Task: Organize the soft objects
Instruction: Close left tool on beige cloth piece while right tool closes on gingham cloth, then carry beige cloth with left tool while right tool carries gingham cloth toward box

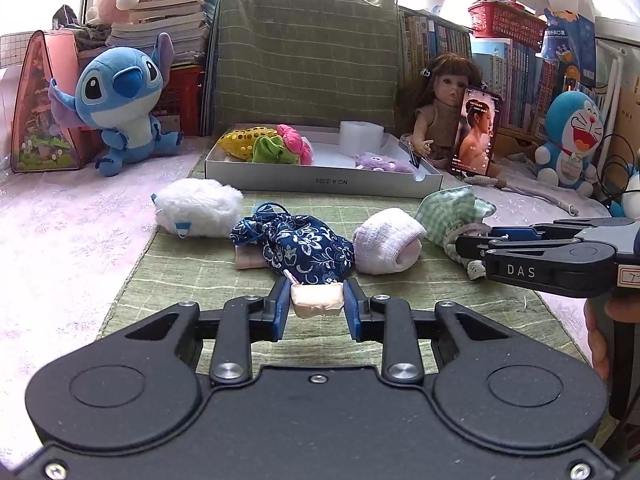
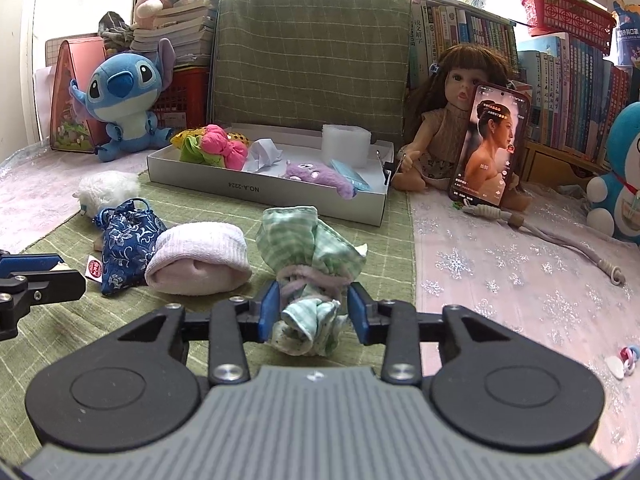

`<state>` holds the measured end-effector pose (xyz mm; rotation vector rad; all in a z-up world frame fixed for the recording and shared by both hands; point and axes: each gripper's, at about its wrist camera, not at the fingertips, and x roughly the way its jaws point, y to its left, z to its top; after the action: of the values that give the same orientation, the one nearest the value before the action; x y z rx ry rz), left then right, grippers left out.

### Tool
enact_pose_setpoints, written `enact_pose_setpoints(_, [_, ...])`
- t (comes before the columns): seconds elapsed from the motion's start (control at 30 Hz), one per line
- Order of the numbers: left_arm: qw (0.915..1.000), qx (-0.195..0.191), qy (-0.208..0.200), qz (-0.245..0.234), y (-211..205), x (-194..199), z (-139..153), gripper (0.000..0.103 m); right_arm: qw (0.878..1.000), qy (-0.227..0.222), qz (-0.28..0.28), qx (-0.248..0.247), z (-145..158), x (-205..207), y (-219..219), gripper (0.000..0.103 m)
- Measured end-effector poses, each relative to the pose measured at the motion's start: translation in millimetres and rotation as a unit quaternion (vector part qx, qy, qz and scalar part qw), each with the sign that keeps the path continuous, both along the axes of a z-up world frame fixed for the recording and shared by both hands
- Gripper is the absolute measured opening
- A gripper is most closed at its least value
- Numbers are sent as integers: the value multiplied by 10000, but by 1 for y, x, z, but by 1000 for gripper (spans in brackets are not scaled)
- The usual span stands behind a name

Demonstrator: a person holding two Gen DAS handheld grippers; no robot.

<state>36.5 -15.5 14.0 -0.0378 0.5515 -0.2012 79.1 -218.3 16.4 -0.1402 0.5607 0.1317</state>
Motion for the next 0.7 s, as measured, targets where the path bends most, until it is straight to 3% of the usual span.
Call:
enact_pose_setpoints(0.2, [10000, 5, 18, -18, -1, 3, 0, 27, 9998, 152, -49, -88, -7, 14, 5, 58])
enact_pose_setpoints(0.23, [10000, -3, 20, -20, -2, 3, -1, 27, 9998, 183, -39, -93, -8, 14, 6, 55])
enact_pose_setpoints(0.27, [10000, -15, 28, -28, -1, 4, 0, 27, 9997, 226, 14, -82, -8, 14, 7, 41])
enact_pose_setpoints(0.3, [10000, -30, 34, -34, -1, 5, 0, 27, 9997, 232, 35, -91, -8, 13, 8, 40])
enact_pose_setpoints(0.43, [10000, -52, 9, -38, 0, 10, 3, 27, 9998, 149, 65, -145, -4, 7, 10, 40])
enact_pose_setpoints(0.7, [9998, -66, -181, -56, 2, 23, 16, 27, 9995, 65, -49, 301, 14, 6, -2, 40])
